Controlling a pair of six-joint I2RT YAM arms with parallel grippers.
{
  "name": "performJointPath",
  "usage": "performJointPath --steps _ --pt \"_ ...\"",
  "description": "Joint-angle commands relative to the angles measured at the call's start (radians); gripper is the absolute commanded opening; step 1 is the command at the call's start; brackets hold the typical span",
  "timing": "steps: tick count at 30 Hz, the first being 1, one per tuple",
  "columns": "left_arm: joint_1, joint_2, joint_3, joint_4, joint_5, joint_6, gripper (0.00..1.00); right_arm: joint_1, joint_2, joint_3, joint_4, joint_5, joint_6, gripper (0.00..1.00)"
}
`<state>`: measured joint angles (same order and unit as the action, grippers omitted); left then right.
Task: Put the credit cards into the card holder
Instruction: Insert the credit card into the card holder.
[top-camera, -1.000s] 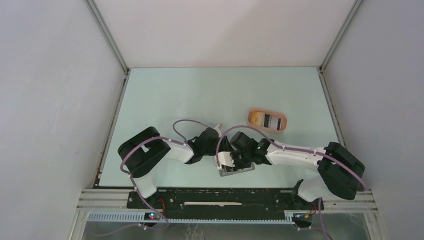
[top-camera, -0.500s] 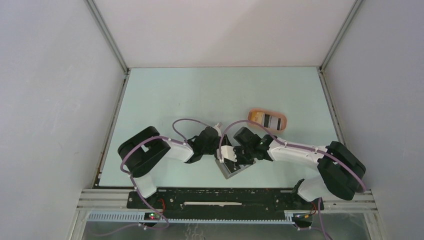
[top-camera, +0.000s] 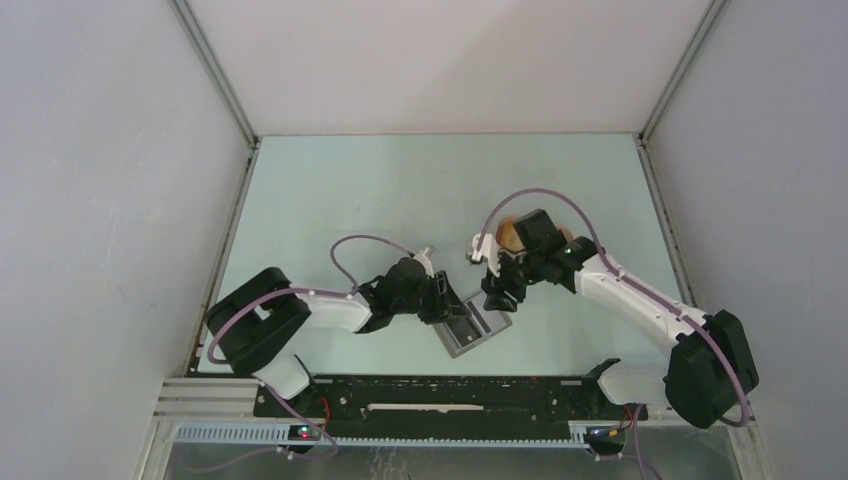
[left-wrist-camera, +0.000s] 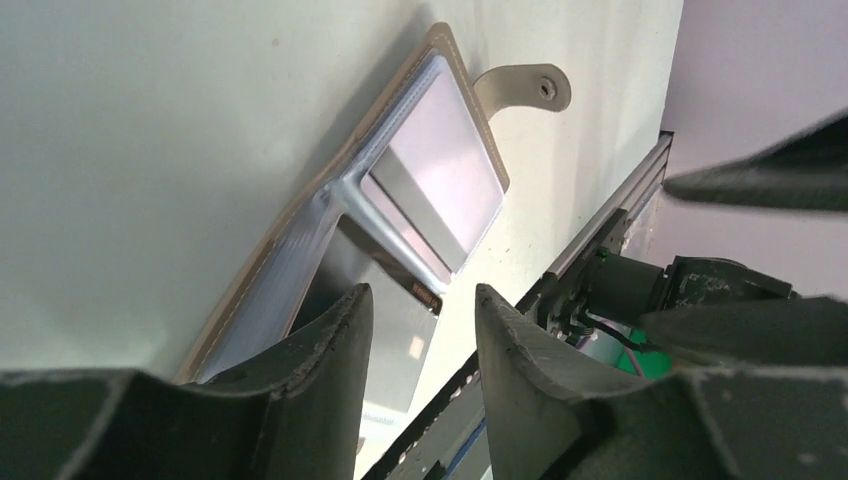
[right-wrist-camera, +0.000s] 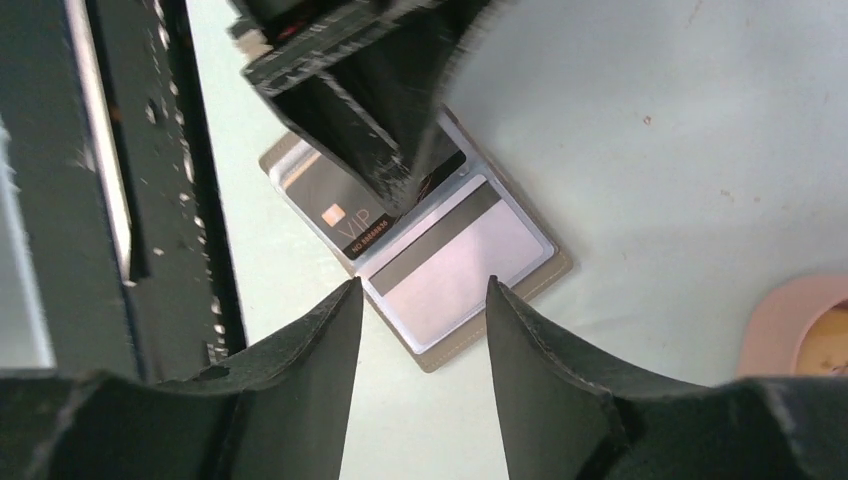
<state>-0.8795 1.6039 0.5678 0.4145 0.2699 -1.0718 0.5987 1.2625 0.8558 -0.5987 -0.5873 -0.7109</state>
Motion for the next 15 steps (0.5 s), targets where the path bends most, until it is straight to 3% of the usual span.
performJointPath --steps 1,7,15 --pt "-0.006 -0.104 -0.069 -0.055 -0.089 0.095 0.48 -0.090 0.053 0.079 -0.068 -0.185 0.196 0.57" --pt "-0.036 -0.270 -0.133 0.011 -0.154 0.212 0.48 -0.160 0.203 0.117 -0.082 -0.233 0.336 0.57" --pt "-0.116 -0.392 -0.222 0.169 -0.249 0.330 0.48 -0.183 0.335 0.150 -0.066 -0.129 0.430 0.56"
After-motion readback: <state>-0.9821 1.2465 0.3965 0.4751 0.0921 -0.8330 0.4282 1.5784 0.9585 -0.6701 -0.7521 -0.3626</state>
